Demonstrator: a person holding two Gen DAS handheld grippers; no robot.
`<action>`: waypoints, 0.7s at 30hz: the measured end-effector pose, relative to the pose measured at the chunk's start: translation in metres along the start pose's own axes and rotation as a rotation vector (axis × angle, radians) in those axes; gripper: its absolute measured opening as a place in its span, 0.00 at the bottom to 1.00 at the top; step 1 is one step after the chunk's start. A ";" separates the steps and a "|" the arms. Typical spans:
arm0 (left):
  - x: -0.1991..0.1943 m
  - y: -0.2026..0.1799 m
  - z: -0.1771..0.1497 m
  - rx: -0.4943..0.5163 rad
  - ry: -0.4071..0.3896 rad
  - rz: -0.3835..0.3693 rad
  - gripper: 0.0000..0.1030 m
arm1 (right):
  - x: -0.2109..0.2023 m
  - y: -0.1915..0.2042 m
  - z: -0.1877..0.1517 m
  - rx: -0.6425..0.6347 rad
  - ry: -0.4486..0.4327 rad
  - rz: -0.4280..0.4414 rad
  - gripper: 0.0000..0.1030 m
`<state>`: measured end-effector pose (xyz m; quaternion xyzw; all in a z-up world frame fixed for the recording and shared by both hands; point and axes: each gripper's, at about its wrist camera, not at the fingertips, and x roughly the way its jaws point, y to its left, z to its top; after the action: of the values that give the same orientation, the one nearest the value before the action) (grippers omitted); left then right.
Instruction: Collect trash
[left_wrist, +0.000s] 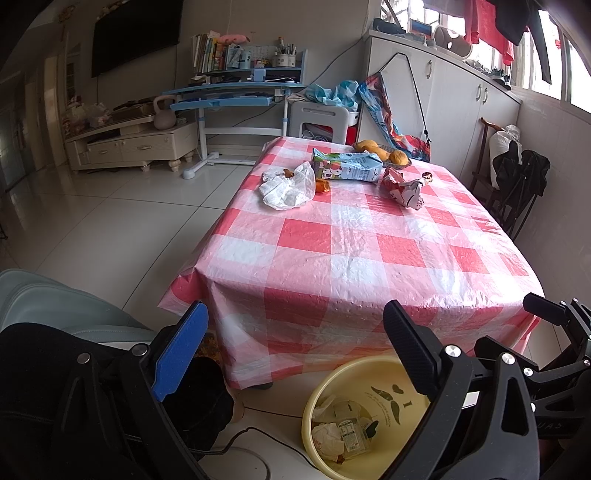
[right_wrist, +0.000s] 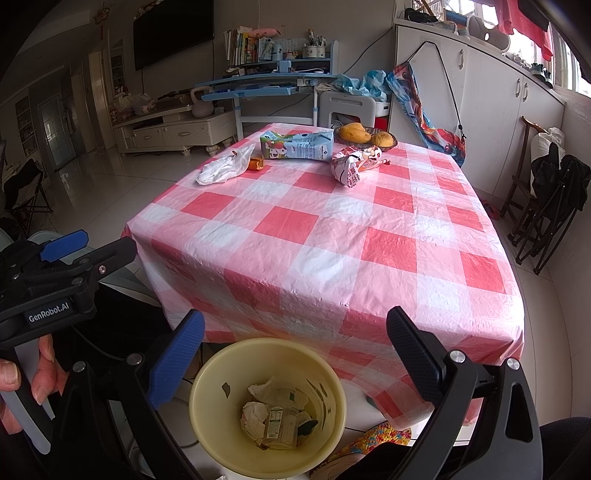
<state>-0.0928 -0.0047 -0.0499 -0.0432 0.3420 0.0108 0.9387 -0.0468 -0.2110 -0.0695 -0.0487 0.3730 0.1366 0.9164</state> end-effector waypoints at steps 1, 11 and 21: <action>0.001 -0.001 0.001 -0.001 0.000 0.000 0.90 | 0.000 0.000 0.000 0.000 0.000 0.000 0.92; 0.000 0.000 0.000 -0.001 0.000 0.000 0.90 | 0.000 0.000 0.000 0.000 0.000 0.000 0.92; 0.000 0.000 0.001 -0.002 0.000 0.000 0.90 | 0.000 0.001 0.001 -0.001 0.001 0.000 0.92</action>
<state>-0.0924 -0.0051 -0.0494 -0.0442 0.3418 0.0112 0.9387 -0.0464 -0.2103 -0.0692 -0.0491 0.3733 0.1366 0.9163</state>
